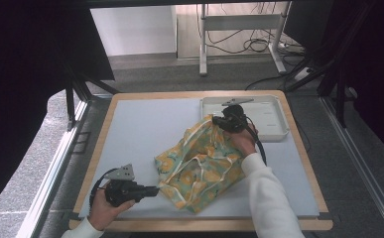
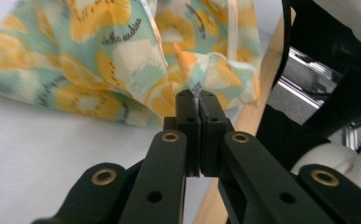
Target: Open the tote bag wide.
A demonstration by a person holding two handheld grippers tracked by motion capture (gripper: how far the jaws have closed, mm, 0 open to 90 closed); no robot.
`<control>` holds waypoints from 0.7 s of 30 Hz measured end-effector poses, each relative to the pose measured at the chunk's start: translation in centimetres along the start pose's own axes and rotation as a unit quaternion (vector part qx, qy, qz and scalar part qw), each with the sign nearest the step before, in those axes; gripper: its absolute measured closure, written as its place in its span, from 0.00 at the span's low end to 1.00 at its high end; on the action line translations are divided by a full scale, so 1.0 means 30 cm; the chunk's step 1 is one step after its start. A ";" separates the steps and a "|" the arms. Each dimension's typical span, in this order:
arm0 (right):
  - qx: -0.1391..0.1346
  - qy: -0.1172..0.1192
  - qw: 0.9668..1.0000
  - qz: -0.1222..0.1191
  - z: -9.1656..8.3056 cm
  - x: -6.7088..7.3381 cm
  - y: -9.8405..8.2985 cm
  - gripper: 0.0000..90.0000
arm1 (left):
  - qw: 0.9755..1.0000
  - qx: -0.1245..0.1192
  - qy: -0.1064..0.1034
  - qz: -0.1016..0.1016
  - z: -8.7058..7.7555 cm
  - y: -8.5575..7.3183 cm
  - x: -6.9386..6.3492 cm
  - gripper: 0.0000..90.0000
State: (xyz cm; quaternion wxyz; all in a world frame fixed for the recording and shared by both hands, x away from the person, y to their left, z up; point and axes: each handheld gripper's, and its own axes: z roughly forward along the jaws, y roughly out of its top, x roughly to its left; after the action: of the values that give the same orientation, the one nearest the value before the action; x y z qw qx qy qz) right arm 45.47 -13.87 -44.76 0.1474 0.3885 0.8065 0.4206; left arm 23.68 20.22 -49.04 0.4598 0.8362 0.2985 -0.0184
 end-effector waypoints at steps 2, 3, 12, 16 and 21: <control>-0.003 0.001 1.000 0.000 0.003 -0.003 -0.013 0.98 | 1.000 0.010 -0.004 0.001 0.012 -0.009 -0.006 1.00; -0.004 0.003 1.000 0.000 0.003 -0.004 -0.018 0.98 | 1.000 0.013 -0.006 0.000 0.017 -0.014 -0.008 1.00; 0.004 0.015 1.000 0.000 0.006 -0.015 -0.058 0.97 | 0.999 0.043 -0.012 -0.010 0.053 -0.044 0.003 0.99; 0.010 0.016 1.000 -0.003 0.010 -0.011 -0.068 0.97 | 0.999 0.046 -0.010 -0.011 0.056 -0.045 0.007 0.99; 0.025 0.021 0.999 -0.006 0.019 -0.010 -0.081 0.89 | 0.999 0.030 0.000 -0.018 0.050 -0.048 0.015 0.94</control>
State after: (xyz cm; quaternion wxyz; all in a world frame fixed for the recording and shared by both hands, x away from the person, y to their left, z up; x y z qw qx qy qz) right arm 44.75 -14.61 -47.05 0.1232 0.3778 0.8220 0.4079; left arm 23.66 19.84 -51.14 0.4337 0.8442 0.3130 -0.0357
